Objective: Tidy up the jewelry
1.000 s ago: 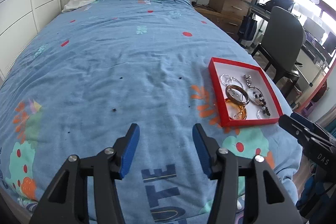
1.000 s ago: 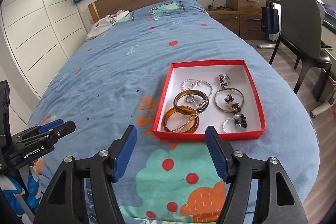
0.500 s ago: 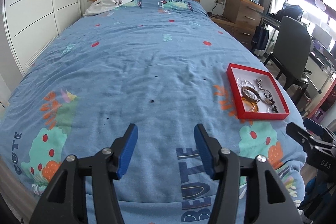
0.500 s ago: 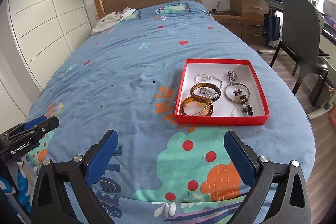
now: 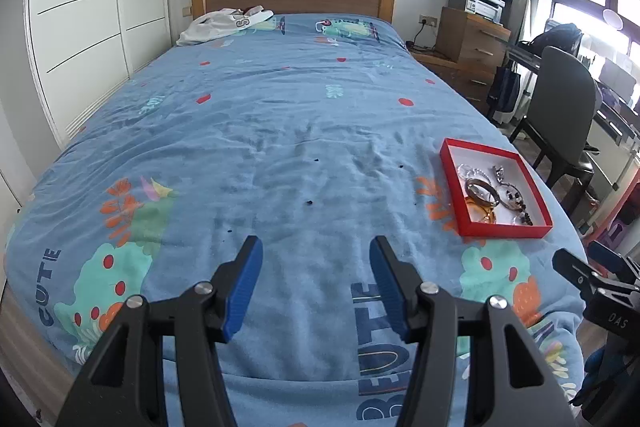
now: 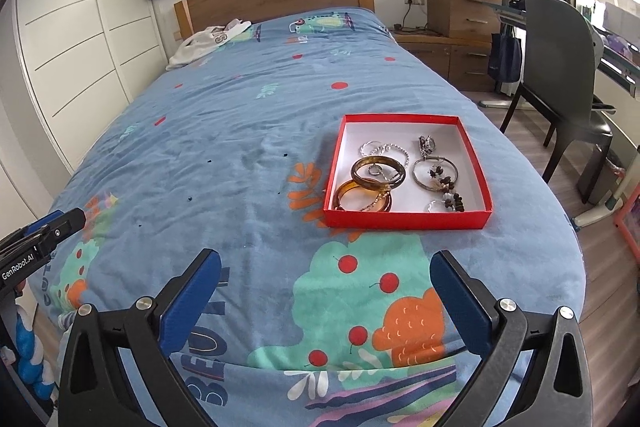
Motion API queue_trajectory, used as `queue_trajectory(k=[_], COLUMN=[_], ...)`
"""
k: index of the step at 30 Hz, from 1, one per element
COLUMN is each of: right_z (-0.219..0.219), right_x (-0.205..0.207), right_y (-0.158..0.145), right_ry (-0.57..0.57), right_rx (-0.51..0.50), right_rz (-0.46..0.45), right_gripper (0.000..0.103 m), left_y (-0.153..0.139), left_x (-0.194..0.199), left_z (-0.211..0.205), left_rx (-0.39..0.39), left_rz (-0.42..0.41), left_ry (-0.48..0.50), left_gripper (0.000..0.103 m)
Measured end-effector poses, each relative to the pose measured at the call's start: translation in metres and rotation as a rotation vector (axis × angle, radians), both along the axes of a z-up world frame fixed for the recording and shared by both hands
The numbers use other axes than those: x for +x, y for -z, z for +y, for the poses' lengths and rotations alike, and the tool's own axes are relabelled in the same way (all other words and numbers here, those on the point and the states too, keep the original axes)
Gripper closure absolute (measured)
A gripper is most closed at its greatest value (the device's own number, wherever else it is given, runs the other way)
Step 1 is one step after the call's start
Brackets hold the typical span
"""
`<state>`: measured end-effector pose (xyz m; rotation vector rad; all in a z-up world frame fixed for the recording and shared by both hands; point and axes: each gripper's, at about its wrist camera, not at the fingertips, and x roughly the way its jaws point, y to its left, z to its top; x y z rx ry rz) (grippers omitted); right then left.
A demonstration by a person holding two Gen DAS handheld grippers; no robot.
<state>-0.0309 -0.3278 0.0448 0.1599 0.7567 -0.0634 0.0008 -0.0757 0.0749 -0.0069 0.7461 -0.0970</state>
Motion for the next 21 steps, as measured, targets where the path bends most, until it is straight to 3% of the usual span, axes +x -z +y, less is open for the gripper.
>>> queue_trajectory(k=[21], right_z=[-0.032], right_x=[-0.011], right_y=[0.019], right_ry=[0.095], right_rx=[-0.03], right_rz=[0.031], right_gripper=[0.001], left_y=[0.008], left_x=[0.0], left_z=[-0.012], left_rx=[0.062], left_rz=[-0.003], left_ry=[-0.006], left_gripper=[0.049])
